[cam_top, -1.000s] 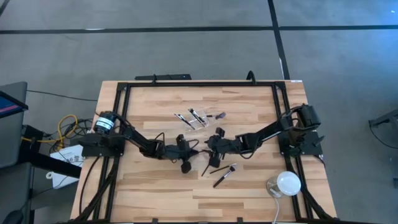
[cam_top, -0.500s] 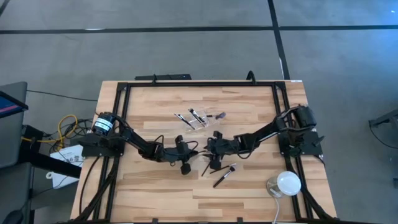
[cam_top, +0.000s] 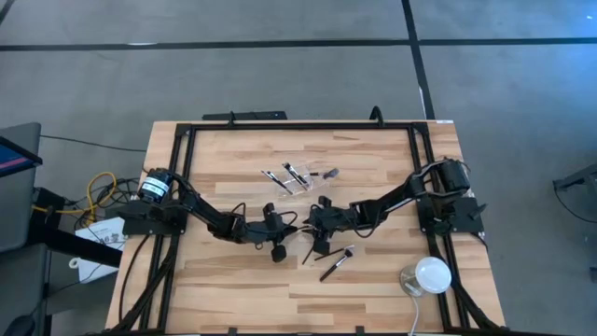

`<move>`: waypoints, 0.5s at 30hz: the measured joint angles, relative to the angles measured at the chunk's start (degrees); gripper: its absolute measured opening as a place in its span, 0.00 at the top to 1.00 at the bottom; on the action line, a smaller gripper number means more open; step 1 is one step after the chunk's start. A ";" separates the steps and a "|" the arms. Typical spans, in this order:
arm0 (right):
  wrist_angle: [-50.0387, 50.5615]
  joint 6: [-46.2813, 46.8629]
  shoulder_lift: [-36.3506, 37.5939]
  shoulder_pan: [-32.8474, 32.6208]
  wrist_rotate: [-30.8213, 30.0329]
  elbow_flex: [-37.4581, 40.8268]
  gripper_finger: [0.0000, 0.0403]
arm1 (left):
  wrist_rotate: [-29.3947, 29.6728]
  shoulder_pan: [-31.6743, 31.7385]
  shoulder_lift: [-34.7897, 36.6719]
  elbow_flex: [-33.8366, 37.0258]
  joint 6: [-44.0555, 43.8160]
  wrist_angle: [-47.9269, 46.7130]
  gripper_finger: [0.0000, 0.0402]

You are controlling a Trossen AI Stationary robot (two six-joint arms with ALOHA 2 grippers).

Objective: Put items in baskets/containers
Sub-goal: Put the liner brush into the transparent organizer

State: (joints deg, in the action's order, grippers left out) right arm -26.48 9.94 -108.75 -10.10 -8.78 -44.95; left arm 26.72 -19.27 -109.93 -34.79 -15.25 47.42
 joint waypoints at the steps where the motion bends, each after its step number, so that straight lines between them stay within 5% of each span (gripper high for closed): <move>1: 0.00 0.00 0.00 0.00 0.00 0.00 0.70 | 0.02 0.00 0.00 0.00 -0.02 0.00 0.98; 7: 0.40 -1.40 0.00 0.00 0.03 0.00 0.75 | 0.00 0.00 0.00 -0.02 -0.02 -0.02 0.98; 15: 0.40 -2.11 0.00 -0.03 3.01 0.02 0.95 | -3.75 0.33 0.07 -0.03 0.33 -0.20 0.98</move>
State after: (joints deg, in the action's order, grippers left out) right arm -26.09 7.83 -108.75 -10.13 -5.77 -44.93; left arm 22.98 -18.94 -109.86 -34.82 -14.92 47.22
